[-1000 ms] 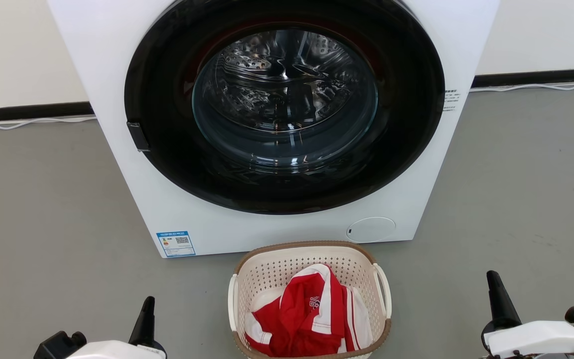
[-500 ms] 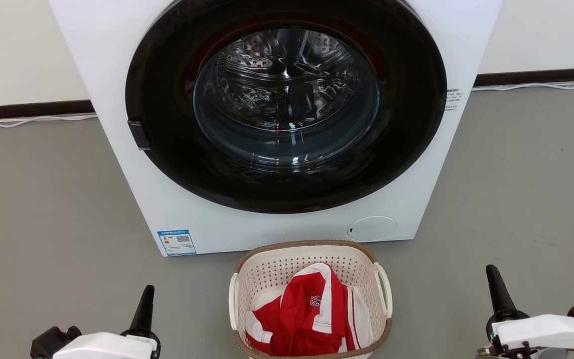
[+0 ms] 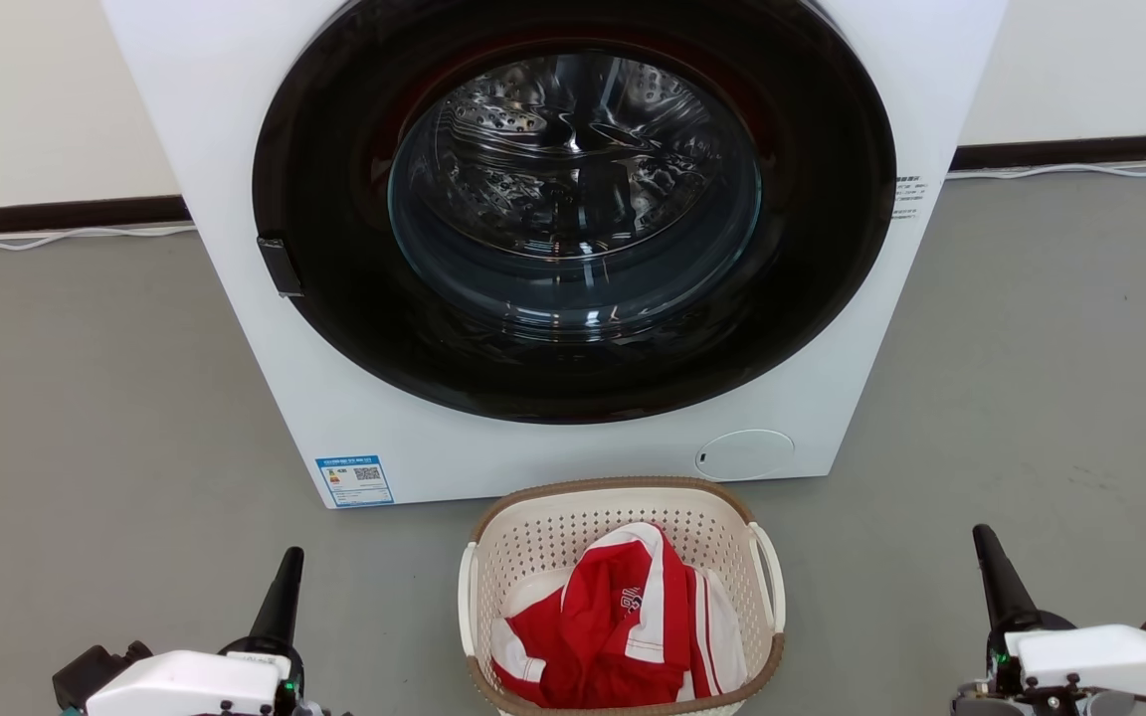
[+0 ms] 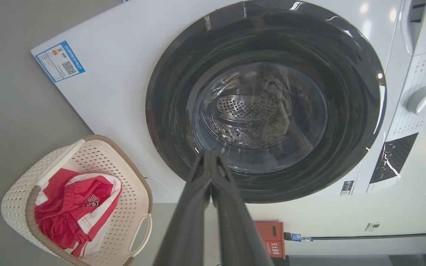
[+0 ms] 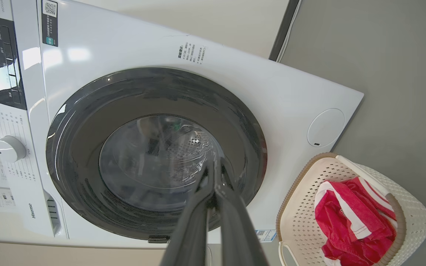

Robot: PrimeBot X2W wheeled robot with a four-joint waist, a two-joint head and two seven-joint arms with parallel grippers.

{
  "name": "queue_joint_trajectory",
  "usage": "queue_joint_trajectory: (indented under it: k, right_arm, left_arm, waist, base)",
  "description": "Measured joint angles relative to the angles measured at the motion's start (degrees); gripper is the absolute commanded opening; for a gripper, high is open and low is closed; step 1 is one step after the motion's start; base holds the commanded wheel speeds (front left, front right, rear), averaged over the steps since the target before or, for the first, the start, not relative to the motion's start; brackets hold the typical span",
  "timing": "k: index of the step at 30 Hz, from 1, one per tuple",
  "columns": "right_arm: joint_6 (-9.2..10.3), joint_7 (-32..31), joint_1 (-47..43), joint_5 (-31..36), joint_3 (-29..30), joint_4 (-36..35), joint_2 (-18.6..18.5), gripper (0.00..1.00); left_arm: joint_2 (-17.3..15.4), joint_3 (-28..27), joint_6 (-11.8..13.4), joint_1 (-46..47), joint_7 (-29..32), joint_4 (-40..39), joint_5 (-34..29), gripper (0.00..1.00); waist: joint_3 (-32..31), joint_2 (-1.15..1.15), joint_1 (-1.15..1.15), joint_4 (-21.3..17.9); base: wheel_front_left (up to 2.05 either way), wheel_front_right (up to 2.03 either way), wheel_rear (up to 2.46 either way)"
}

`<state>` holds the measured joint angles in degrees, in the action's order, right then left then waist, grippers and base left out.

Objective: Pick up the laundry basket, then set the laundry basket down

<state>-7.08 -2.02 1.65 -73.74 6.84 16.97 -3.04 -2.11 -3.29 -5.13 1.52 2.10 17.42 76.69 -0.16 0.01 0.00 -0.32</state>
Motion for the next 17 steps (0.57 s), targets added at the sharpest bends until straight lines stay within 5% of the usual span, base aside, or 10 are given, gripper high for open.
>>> queue_joint_trajectory:
  k: [17]
  right_arm:
    - [0.0,-2.8,1.1,-12.7,0.5,-0.9,0.2,0.0]
  left_arm:
    - [0.0,-1.0,-1.4,1.1,3.0,-1.1,10.7,0.0]
  waist:
    - [0.2,0.0,0.0,0.2]
  base:
    - [0.0,0.0,0.0]
